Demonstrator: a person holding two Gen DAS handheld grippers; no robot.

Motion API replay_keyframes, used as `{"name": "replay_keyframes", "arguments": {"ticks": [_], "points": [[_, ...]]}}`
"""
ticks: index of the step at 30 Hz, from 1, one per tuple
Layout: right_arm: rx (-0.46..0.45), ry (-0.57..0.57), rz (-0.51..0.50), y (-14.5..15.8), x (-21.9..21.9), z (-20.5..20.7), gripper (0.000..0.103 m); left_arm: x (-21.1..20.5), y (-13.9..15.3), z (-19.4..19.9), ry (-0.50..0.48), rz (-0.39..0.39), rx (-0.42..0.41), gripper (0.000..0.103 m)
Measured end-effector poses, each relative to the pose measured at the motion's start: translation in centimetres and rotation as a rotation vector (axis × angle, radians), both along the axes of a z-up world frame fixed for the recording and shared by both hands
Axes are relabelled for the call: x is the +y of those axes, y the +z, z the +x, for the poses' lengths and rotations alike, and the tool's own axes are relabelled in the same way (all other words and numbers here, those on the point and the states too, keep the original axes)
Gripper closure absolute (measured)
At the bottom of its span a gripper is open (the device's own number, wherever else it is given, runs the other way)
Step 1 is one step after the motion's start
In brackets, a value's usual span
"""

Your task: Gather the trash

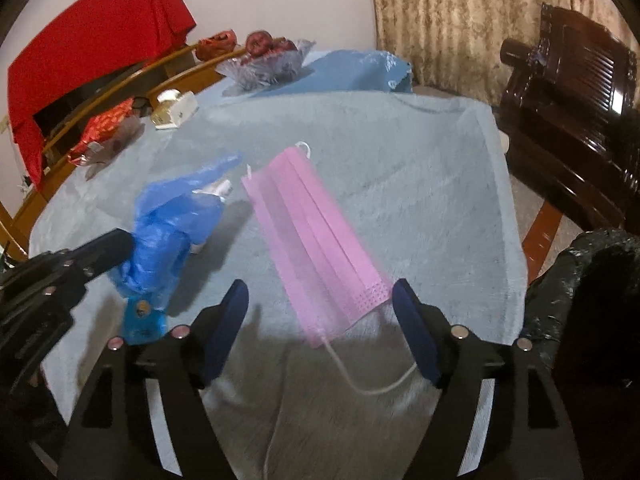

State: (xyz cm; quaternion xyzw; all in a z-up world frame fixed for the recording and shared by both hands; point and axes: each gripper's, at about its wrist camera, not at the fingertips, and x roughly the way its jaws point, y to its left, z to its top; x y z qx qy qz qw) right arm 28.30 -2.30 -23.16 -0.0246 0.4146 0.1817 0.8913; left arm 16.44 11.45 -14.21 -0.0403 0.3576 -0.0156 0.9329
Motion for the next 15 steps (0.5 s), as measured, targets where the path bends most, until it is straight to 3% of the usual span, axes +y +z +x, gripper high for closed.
{"name": "replay_keyframes", "arguments": {"ticks": [6,7,11,13,15], "points": [[0.042,-0.01,-0.048,-1.6,0.4,1.7,0.026,0.0,-0.4,0.8,-0.002,-0.003,0.003,0.1],[0.05,-0.004,-0.058,-1.9,0.5,1.9,0.03,-0.1,-0.4,0.8,-0.001,-0.002,0.004,0.1],[0.069,0.01,-0.054,-2.3,0.6,2.4,0.059,-0.3,-0.3,1.1,-0.005,-0.005,0.003,0.1],[0.078,0.024,-0.036,-2.2,0.4,2.4,0.085,-0.4,-0.3,1.1,-0.006,-0.005,0.002,0.1],[0.079,0.034,-0.023,-1.9,0.2,2.2,0.099,-0.4,-0.3,1.1,-0.005,-0.005,0.003,0.1]]}}
